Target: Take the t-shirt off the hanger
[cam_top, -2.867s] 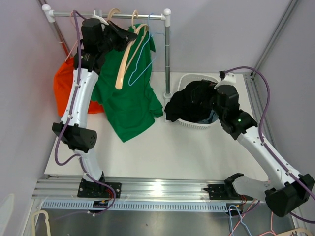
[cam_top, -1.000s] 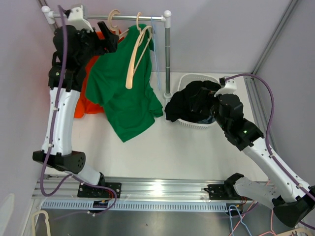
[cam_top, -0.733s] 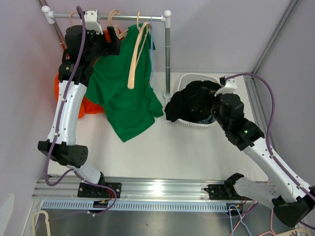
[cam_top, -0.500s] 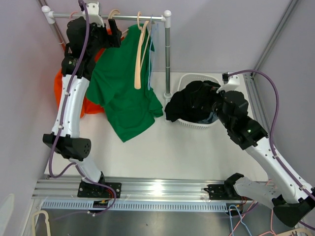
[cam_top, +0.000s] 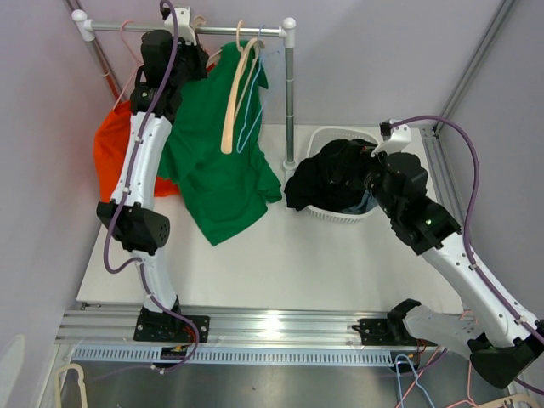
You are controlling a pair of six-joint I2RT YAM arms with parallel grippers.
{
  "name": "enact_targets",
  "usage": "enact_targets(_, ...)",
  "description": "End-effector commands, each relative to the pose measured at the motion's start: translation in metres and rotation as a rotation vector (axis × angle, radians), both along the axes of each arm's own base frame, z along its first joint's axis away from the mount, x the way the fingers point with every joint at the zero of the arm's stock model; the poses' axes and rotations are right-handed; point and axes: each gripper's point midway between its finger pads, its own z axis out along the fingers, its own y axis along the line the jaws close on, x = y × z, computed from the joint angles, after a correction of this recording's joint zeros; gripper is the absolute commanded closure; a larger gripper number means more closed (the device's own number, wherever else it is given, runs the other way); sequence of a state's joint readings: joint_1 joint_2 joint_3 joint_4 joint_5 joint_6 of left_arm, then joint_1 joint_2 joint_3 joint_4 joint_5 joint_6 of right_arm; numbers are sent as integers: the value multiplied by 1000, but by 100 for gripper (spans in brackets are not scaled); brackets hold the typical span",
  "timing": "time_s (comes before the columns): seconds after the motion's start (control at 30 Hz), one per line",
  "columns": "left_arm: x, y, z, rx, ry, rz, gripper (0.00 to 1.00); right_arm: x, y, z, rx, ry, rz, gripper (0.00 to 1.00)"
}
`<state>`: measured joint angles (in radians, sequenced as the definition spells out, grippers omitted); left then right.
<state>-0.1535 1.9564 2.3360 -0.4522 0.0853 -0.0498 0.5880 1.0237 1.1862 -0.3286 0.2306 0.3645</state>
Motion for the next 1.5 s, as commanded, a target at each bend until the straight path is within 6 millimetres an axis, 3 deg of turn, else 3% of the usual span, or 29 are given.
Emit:
enact_targets(0.0,1,4,35,-22,-101,-13,95,3,1,28,23,-75,1,0)
enact_targets(0.07,-2,1,38,-36,-100,-23,99,5,4,26,23,-68,8,0)
enact_targets(0.17,-18,-7,62,-62,-150,-79,99,4,8,26,39,-64,20,0)
enact_targets(0.2,-29,-7,79,-71,-185,-89,99,3,9,23,41,-59,29,0)
enact_targets(0.33,-56,9,122,-95,-259,-20,99,0,11,19,53,-51,38,1)
enact_targets(0.43,-73,20,141,-122,-291,26,99,-2,12,18,62,-47,45,0)
enact_targets(0.53,-83,27,140,-146,-281,60,99,-5,15,18,61,-46,55,0)
enact_targets(0.57,-94,29,145,-150,-290,67,99,-5,15,17,61,-43,55,1)
enact_targets(0.67,-99,43,131,-180,-248,151,99,-10,20,13,60,-35,73,1)
enact_targets(0.7,-99,47,118,-183,-192,182,100,-11,25,16,63,-46,95,1)
enact_targets(0.73,-99,51,108,-193,-155,209,99,-12,33,14,33,-57,142,0)
enact_targets(0.77,-100,56,99,-232,-117,255,99,-26,58,18,17,-79,266,1)
enact_targets(0.83,-106,61,65,-268,1,313,99,-35,85,13,-94,-137,356,1)
enact_targets(0.87,-112,62,58,-342,31,342,100,-54,109,11,-119,-160,437,1)
enact_targets(0.9,-132,70,68,-383,10,391,99,-62,122,13,-125,-189,485,1)
enact_targets(0.93,-134,70,33,-379,94,426,99,-69,138,7,-137,-195,533,1)
enact_targets(1.0,-165,78,34,-405,71,507,99,-97,169,12,-117,-252,651,1)
enact_targets(1.07,-180,74,19,-375,79,547,99,-113,193,24,-82,-329,707,1)
enact_targets(1.1,-190,77,20,-373,70,568,99,-134,209,28,-59,-357,765,1)
enact_targets(1.13,-204,83,27,-377,48,593,99,-142,218,28,-47,-373,783,1)
enact_targets(1.17,-210,81,20,-363,72,593,99,-147,233,32,-17,-408,800,1)
enact_targets(1.2,-216,77,19,-360,81,580,100,-165,246,32,-9,-430,839,0)
enact_targets(1.23,-225,77,22,-369,79,570,99,-167,253,36,1,-445,823,1)
enact_targets(1.33,-233,71,2,-359,132,553,100,-178,289,24,5,-450,857,1)
enact_targets(1.37,-242,70,5,-374,120,542,99,-181,297,34,25,-462,870,0)
enact_targets(1.4,-242,68,0,-371,123,536,99,-180,312,19,7,-440,887,1)
enact_targets(1.47,-247,68,-6,-363,113,527,100,-184,331,16,23,-434,905,1)
